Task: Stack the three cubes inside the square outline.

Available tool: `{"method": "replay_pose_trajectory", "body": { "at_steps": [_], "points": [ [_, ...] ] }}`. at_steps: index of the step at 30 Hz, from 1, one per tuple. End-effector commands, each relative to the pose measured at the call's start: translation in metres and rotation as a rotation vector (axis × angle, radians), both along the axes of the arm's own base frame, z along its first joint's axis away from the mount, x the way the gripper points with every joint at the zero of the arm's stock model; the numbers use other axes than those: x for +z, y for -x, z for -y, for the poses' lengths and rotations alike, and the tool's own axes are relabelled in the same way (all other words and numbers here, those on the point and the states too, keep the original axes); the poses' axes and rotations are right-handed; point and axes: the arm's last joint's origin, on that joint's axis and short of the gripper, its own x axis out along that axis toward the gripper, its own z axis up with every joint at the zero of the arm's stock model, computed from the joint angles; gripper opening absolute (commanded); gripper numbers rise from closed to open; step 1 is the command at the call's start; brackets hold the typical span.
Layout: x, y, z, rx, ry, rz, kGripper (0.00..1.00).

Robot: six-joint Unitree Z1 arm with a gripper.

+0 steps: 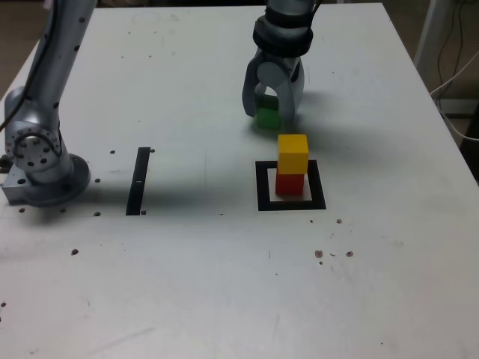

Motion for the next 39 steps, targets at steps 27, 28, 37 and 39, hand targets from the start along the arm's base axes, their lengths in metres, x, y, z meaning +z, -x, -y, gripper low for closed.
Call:
{"method": "replay_pose_trajectory", "body": {
  "at_steps": [27, 28, 37, 39],
  "points": [
    [0.072, 0.017, 0.038, 0.14, -0.032, 0.077, 0.3],
    [0.076, 0.018, 0.04, 0.148, -0.033, 0.078, 0.3],
    [0.103, 0.018, 0.067, 0.164, -0.031, 0.095, 0.3],
    [0.107, 0.017, 0.074, 0.16, -0.026, 0.096, 0.3]
  ]
}}
